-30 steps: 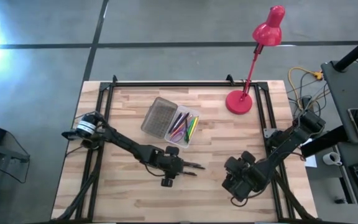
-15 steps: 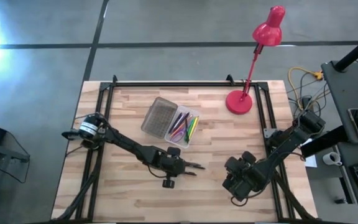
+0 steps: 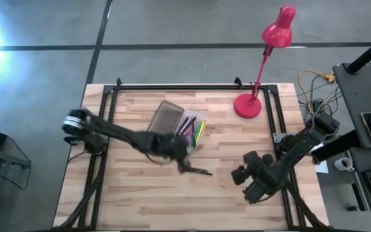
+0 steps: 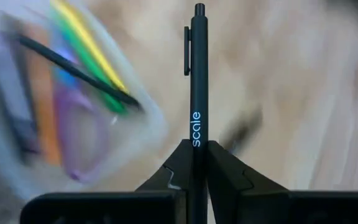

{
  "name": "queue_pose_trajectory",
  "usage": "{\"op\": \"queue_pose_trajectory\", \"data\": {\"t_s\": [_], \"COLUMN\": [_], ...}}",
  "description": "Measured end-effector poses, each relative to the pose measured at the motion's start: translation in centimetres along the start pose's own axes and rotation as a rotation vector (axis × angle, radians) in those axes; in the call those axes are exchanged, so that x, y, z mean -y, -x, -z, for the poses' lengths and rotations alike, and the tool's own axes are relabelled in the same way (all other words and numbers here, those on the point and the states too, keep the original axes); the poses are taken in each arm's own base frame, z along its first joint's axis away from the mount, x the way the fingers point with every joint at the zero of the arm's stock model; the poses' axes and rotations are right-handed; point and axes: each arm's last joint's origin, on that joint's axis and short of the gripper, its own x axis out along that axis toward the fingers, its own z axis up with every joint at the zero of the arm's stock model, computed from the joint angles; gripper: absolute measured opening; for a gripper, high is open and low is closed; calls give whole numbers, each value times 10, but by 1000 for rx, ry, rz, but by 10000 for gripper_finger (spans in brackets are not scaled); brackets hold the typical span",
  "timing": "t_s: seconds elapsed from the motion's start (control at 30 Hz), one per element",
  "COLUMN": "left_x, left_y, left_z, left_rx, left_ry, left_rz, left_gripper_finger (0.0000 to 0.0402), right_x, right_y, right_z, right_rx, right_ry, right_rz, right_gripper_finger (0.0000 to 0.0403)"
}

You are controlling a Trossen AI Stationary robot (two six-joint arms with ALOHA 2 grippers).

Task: Pick & place school supplies into a supply box
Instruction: Put the black pen into the supply box

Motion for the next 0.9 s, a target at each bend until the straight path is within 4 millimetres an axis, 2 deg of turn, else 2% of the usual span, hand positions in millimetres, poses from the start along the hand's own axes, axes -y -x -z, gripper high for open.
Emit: {"op": "queue_pose_trajectory", "data": {"t_s": [0.1,0.23,0.33,0.47,0.63,0.77,0.9], "left_x": [-29,-71,-90,-99,-104,-105,-104], "left_y": [7,-6,-20,-42,-58,-58,-56], "left_z": [-24,-41,-47,-34,-19,-20,-25], "left_rx": [121,212,232,163,114,168,191], "left_ry": [186,362,477,520,587,625,588], "left_rz": [-37,-50,-16,-68,-132,-174,-184], "left_gripper_finger": [12,13,13,14,21,49,89], "right_x": [3,2,2,3,5,5,6], "right_y": [0,-2,-4,-5,-7,-8,-9], "right_z": [-3,-6,-7,-6,-6,-5,-5], "right_rx": [43,71,72,74,77,79,80], "right_ry": [-57,-58,-47,-44,-48,-44,-42], "right_rz": [8,1,7,10,17,20,23], "right_gripper_finger": [206,206,206,206,206,206,206]}}
